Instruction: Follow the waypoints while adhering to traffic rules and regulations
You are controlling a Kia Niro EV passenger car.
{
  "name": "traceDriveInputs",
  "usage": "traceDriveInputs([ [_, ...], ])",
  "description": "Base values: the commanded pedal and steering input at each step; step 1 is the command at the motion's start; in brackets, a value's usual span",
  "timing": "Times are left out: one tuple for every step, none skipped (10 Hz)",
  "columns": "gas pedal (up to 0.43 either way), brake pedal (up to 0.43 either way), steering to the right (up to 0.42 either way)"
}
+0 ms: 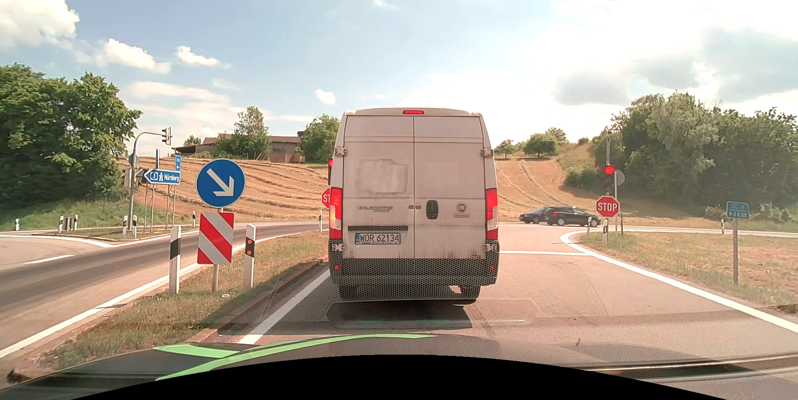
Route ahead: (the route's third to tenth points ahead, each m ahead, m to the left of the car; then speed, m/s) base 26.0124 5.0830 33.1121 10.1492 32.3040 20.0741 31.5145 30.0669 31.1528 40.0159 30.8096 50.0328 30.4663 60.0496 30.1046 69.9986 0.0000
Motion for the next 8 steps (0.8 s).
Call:
traceDriveInputs([
  [0.000,0.329,-0.001],
  [0.000,0.329,-0.002],
  [0.000,0.329,-0.001],
  [0.000,0.329,-0.001],
  [0.000,0.329,-0.002],
  [0.000,0.329,-0.002],
  [0.000,0.329,-0.002],
  [0.000,0.329,-0.002],
])
